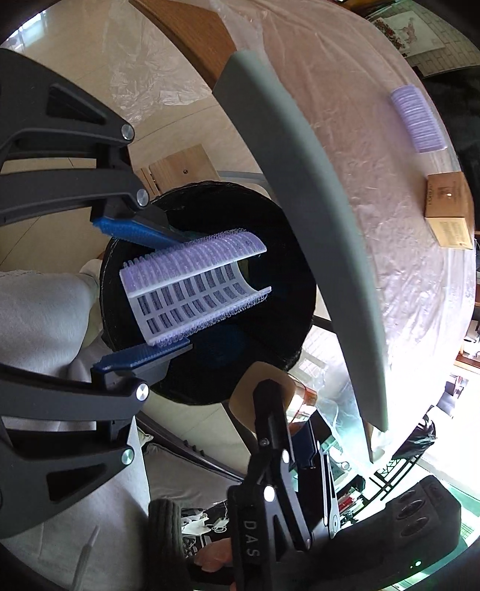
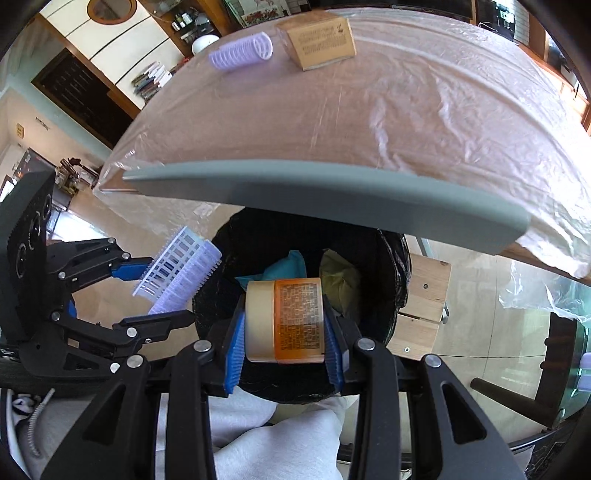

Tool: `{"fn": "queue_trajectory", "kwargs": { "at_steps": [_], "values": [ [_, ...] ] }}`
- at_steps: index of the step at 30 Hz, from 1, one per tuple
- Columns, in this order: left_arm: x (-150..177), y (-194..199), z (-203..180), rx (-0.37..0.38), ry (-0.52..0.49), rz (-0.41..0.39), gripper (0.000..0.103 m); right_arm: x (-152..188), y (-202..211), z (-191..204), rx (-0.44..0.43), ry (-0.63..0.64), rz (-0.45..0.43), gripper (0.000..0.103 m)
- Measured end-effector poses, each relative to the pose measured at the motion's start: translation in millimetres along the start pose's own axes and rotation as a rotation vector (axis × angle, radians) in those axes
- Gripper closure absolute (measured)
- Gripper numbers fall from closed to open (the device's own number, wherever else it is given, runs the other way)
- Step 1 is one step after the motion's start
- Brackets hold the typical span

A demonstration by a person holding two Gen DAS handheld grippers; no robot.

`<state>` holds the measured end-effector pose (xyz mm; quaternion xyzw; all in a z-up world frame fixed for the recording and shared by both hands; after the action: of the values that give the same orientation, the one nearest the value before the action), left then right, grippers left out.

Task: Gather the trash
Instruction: 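Carry the lavender rack and tape roll with both tools over the black bin, then open both tools to drop the rack and tape roll into the bin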

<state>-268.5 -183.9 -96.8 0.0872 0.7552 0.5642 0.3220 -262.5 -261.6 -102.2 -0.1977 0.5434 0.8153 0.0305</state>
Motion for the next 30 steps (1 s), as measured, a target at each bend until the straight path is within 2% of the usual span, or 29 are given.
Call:
{"fn": "queue_trajectory", "kwargs": {
  "at_steps": [13,27,30],
  "values": [
    [1,-32,6,-0.053,-0.01,0.043,0.054,0,-29,-2,0.066,0.076,0.019,0.068],
    [-1,-47,5,-0.087,-0.033,0.062,0.054,14,-45,-6,0.083,0.055,0.038,0.068],
    [-3,-45,2,-0.062,-0.037,0.047,0.047,13,-43,-9,0.095,0.04,0.029,0.066]
  ]
}}
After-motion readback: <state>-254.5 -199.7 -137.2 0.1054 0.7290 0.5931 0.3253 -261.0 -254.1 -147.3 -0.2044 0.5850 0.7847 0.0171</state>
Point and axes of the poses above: each gripper's, at about its wrist camera, not at the fingertips, and y roughly against the way its jaws point, z to its left, x to its underside, the point moved 8 cm from there along -y, roughly the way its jaws point, and after that the axes turned 2 degrees about -z, right-handed, at the moved point
